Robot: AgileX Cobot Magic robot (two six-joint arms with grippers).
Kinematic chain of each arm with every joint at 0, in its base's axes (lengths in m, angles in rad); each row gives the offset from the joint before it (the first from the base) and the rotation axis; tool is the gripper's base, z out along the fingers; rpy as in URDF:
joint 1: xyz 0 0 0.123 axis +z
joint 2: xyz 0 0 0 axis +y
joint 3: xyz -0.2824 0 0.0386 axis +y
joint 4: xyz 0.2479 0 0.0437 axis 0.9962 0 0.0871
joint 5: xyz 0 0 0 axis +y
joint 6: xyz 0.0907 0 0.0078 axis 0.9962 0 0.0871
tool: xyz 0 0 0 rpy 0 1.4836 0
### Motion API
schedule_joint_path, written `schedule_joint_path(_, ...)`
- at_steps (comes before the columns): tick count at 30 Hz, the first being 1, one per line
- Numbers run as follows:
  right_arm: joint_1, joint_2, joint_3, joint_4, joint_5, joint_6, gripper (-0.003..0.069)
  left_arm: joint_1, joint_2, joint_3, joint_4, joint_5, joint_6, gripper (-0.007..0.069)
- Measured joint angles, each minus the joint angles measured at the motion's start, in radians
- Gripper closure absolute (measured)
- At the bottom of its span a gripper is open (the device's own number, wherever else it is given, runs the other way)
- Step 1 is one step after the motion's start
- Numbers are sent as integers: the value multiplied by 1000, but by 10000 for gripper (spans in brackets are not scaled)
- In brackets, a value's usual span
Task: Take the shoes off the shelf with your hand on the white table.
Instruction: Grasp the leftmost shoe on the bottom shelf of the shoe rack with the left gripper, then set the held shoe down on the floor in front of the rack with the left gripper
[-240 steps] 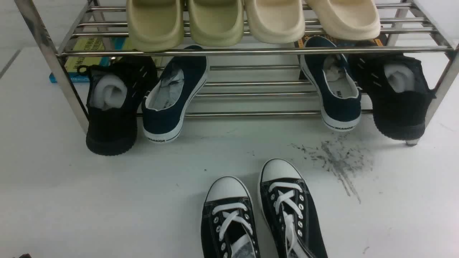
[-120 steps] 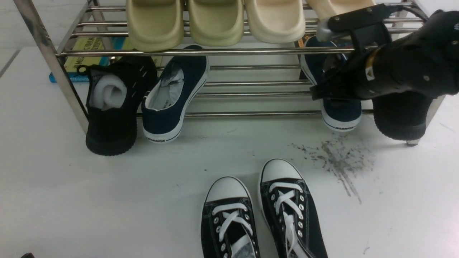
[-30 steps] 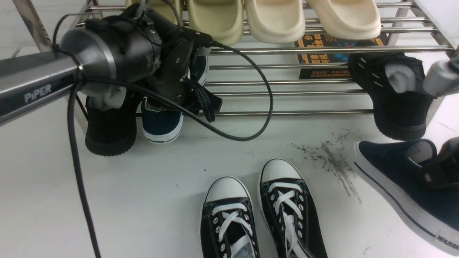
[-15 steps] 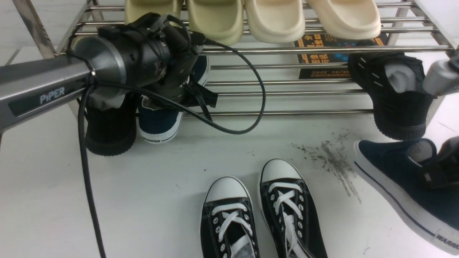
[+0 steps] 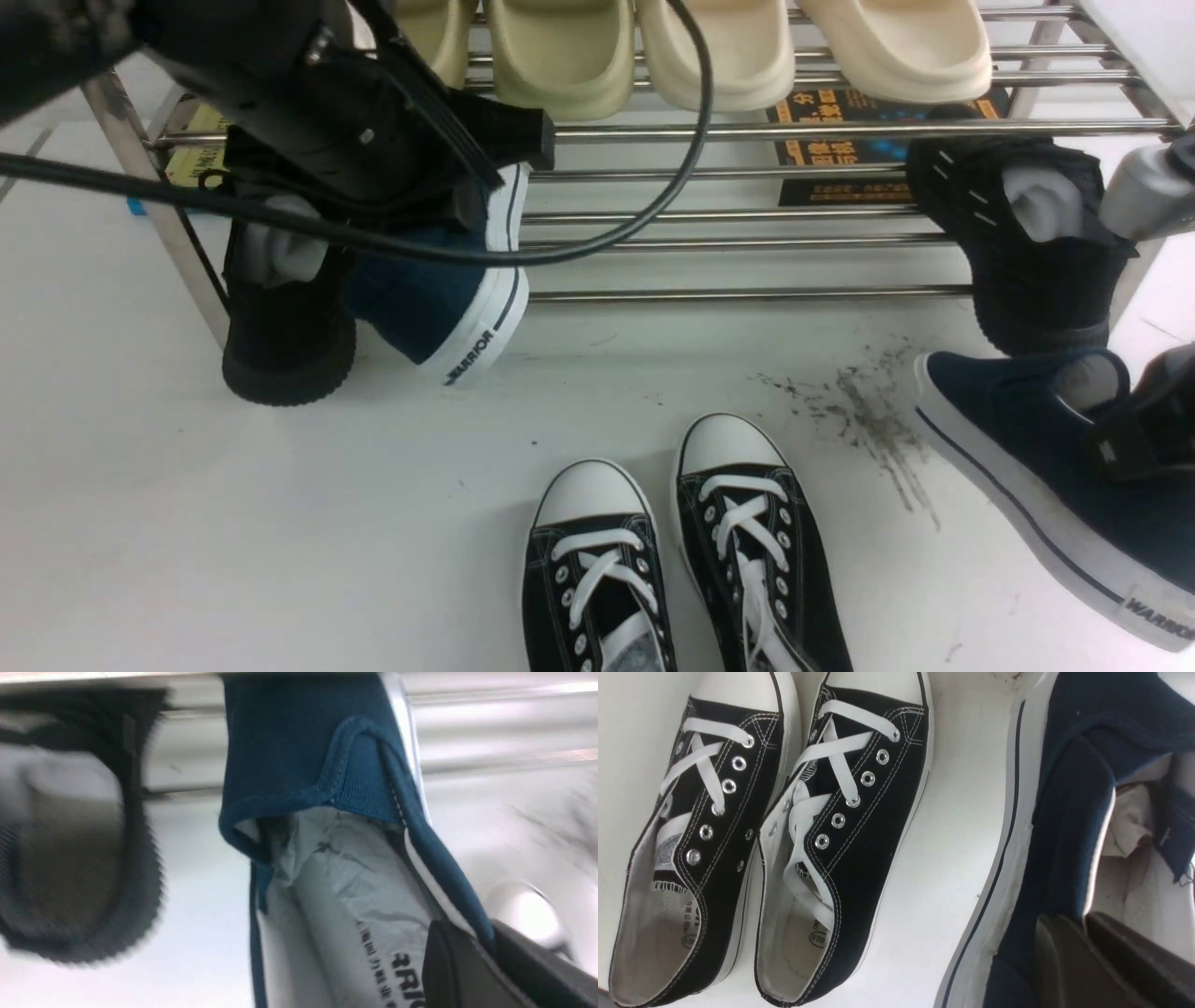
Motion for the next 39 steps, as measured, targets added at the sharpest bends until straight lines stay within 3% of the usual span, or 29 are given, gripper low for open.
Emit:
schedule_joint_path(19, 0, -50, 1, -4, 88, -19, 617, -1, -231, 1, -54, 171, 41, 583)
schedule_joint_path(27, 0, -208, 119, -86, 123, 20, 617, -1, -233, 1, -94, 192, 61, 583)
schedule_joint_path(31, 0, -230, 275, -125, 31, 21, 618, -1, -233, 1, -162, 189, 100, 583)
schedule_joint_path(39, 6, -158, 304, -131, -141, -49, 618, -1, -222, 1, -260, 182, 134, 583)
